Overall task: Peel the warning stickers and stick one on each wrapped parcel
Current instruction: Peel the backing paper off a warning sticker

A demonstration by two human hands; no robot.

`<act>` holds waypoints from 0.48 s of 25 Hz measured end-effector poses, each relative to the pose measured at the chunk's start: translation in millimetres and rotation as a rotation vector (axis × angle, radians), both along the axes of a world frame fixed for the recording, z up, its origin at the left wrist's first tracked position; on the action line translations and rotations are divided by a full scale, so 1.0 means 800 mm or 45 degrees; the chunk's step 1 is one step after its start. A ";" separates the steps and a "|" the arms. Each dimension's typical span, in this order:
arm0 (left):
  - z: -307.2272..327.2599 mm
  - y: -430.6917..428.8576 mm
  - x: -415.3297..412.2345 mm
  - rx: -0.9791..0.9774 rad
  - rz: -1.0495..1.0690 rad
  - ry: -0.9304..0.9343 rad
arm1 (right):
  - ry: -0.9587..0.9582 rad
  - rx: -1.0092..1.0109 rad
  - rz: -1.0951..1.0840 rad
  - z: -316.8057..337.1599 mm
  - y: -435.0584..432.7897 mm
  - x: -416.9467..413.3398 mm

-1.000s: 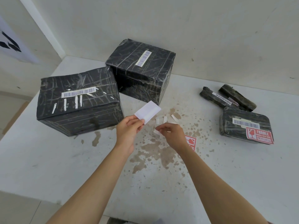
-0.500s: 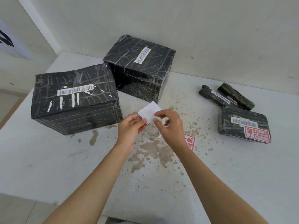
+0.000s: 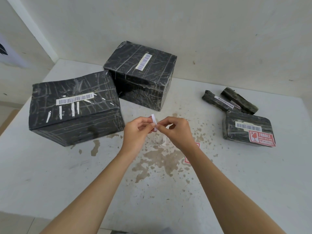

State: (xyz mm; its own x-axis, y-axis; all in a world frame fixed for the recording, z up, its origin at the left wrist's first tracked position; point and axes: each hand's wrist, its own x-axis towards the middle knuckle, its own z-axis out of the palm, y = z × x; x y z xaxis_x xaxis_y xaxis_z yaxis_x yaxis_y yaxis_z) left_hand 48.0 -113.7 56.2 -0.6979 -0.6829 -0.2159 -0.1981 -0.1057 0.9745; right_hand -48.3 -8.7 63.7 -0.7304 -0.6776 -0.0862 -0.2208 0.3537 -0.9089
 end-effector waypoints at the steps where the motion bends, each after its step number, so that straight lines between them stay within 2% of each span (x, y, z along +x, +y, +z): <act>1: 0.000 -0.001 0.000 -0.045 -0.016 -0.006 | -0.005 0.006 0.001 0.001 0.000 0.001; 12: 0.006 0.001 0.003 -0.196 -0.031 0.004 | -0.064 -0.025 -0.039 0.010 0.001 0.004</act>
State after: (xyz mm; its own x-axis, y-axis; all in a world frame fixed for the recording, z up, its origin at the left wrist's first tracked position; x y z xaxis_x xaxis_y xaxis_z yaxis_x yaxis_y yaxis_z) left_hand 50.2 -112.9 60.9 -0.7153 -0.6904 -0.1080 -0.1959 0.0497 0.9794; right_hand -45.4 -8.3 71.7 -0.7457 -0.6571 -0.1103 -0.1642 0.3417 -0.9254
